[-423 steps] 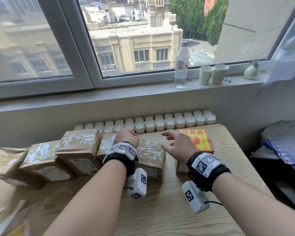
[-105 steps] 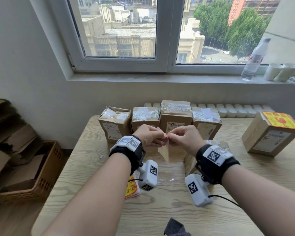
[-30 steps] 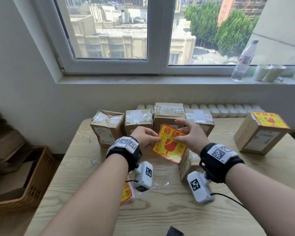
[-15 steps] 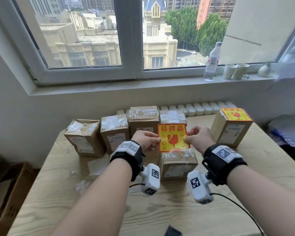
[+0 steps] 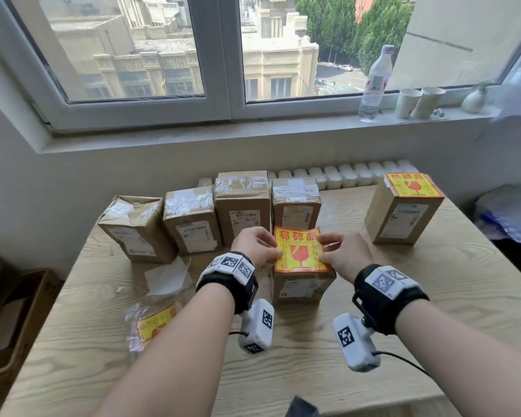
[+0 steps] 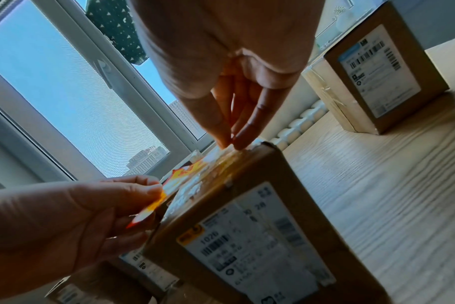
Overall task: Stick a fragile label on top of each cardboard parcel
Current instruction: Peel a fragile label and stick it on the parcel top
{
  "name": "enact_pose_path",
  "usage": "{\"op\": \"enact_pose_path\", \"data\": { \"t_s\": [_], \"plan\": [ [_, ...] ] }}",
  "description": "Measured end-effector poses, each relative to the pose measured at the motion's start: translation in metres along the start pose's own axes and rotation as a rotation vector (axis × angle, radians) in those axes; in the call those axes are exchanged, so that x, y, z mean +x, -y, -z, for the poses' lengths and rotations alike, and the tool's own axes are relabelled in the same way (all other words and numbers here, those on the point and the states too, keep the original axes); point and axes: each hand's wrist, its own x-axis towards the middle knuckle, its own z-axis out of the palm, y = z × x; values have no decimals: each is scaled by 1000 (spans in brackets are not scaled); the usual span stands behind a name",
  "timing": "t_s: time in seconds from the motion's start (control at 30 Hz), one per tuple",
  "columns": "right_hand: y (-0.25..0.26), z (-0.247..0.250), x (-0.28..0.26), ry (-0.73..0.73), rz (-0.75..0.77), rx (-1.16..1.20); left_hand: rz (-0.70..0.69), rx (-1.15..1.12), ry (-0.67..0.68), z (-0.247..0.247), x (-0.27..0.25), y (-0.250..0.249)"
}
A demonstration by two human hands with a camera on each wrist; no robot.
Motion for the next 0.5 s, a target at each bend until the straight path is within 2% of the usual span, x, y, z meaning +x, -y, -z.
{"op": "enact_pose_path", "data": {
  "t_s": [0.5],
  "plan": [
    [-11, -1, -3, -20, 68, 16, 63, 59, -64, -6, -1, 5]
  ]
}}
